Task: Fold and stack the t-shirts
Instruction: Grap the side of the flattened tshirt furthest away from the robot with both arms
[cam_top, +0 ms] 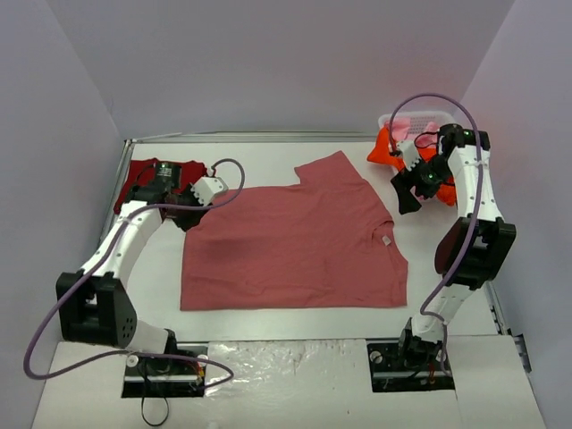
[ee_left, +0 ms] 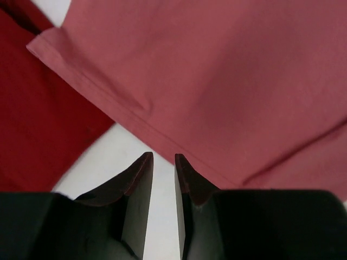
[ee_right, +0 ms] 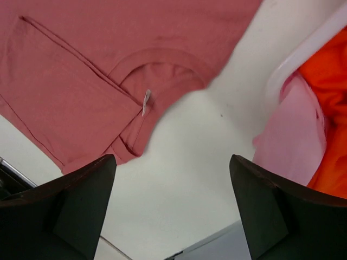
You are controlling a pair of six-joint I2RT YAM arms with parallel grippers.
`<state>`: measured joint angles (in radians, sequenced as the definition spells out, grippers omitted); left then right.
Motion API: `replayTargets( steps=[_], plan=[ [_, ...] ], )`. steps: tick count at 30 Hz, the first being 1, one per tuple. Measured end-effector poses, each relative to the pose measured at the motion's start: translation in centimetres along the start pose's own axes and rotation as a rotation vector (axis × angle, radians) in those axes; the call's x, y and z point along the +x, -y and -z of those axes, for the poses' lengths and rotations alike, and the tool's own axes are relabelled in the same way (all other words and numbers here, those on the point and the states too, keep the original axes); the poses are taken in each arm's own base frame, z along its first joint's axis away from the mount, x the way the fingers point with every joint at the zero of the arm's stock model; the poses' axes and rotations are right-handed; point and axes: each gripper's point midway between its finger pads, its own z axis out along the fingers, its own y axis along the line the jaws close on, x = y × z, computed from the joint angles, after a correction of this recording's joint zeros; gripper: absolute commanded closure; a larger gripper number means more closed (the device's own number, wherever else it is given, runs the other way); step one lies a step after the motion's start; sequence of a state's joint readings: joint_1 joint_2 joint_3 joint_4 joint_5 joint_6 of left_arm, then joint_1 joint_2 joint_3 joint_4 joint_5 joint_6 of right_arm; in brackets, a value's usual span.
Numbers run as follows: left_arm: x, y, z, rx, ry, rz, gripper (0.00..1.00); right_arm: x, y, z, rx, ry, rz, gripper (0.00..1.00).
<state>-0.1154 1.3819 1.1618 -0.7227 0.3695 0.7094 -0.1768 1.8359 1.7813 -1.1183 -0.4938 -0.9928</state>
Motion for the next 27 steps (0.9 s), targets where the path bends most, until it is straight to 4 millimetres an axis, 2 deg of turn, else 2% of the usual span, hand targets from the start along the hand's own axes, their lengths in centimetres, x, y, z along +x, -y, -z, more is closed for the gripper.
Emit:
replayTargets(
  steps=[3, 7, 9, 14, 21, 24, 27],
  plan=[
    [-2.0, -2.0, -2.5, 0.018, 0.021, 0.052, 0.77, -2.0, 1.3, -2.1, -0.045, 0.028, -0.013, 0.16],
    [-2.7, -3.4, -5.3, 0.054, 0.002, 0.087, 0.77, -3.4, 1.3, -5.6, -0.122, 0.015, -0.016, 0.15],
    [-3.0, -4.2, -6.3, 0.059, -0.01, 0.097, 0.77, -4.1, 1.1, -7.0, -0.15, 0.003, -0.009, 0.15],
    [-4.2, -7.7, -8.0, -0.035, -0.001, 0.108, 0.77, -6.5, 1.7, -9.8, -0.168, 0.001, 0.019, 0.15],
    [-4.5, -11.4, -8.7, -0.2, 0.006, 0.124, 0.76, -6.8, 1.5, -12.1, -0.2, -0.023, 0.026, 0.15],
    [-3.7, -12.5, -10.3, -0.227, -0.02, 0.134, 0.76, -6.5, 1.5, -12.7, -0.211, -0.033, 0.018, 0.15],
    [-2.3, -12.7, -12.2, -0.222, -0.06, 0.148, 0.76, -6.3, 1.5, -13.0, -0.217, -0.038, 0.015, 0.15]
  ],
)
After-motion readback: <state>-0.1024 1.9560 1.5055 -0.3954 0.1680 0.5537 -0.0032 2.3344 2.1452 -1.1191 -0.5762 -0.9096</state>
